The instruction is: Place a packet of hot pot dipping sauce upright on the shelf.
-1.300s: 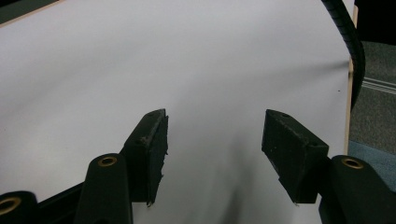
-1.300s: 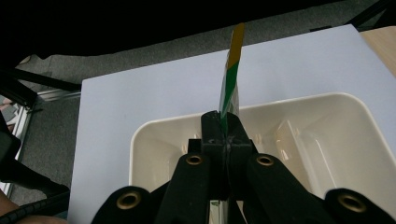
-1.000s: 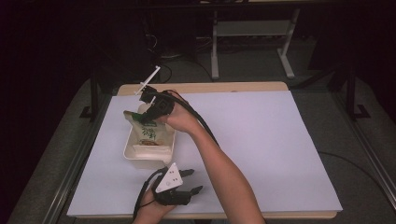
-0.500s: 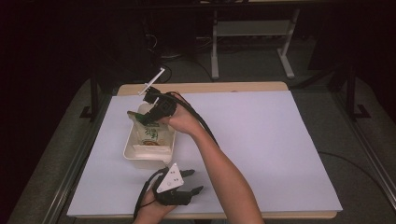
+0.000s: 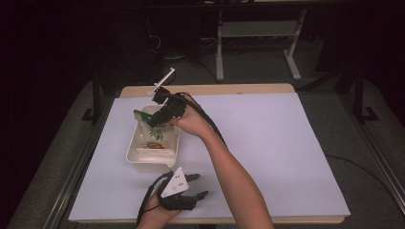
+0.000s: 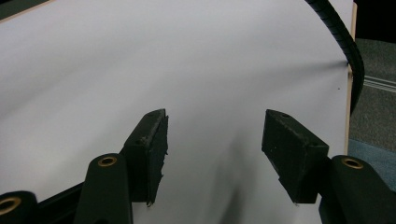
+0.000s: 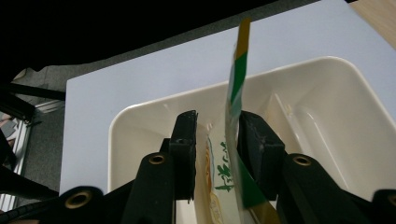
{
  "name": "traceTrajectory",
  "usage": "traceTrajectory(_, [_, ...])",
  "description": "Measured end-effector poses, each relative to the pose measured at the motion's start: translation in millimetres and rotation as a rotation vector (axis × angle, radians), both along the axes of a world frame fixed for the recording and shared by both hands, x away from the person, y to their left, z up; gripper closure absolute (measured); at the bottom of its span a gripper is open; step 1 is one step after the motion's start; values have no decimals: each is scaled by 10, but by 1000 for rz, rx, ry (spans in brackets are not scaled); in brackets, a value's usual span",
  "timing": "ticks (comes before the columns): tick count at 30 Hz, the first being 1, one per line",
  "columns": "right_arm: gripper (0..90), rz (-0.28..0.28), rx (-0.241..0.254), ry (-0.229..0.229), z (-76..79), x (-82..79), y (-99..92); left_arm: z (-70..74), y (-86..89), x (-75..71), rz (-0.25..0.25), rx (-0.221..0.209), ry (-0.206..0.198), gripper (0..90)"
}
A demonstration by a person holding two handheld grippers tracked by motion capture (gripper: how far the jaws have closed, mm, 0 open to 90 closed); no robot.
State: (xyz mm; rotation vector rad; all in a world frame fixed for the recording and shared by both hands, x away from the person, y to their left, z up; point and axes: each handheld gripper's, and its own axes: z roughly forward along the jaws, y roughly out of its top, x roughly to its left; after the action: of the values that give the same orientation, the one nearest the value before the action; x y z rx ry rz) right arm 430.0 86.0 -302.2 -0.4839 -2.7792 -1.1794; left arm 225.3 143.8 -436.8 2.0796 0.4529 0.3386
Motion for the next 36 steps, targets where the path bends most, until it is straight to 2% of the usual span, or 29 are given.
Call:
traceTrajectory(6, [625, -27, 8, 10, 6, 26, -95, -5, -8, 2, -1, 3, -6, 395])
traceTrajectory(20, [554, -76, 35, 3, 74, 40, -336, -13, -1, 15, 6, 5, -7, 374])
traceTrajectory(36, [524, -127, 70, -5, 166, -1, -747, -20, 11, 37, 16, 1, -2, 360])
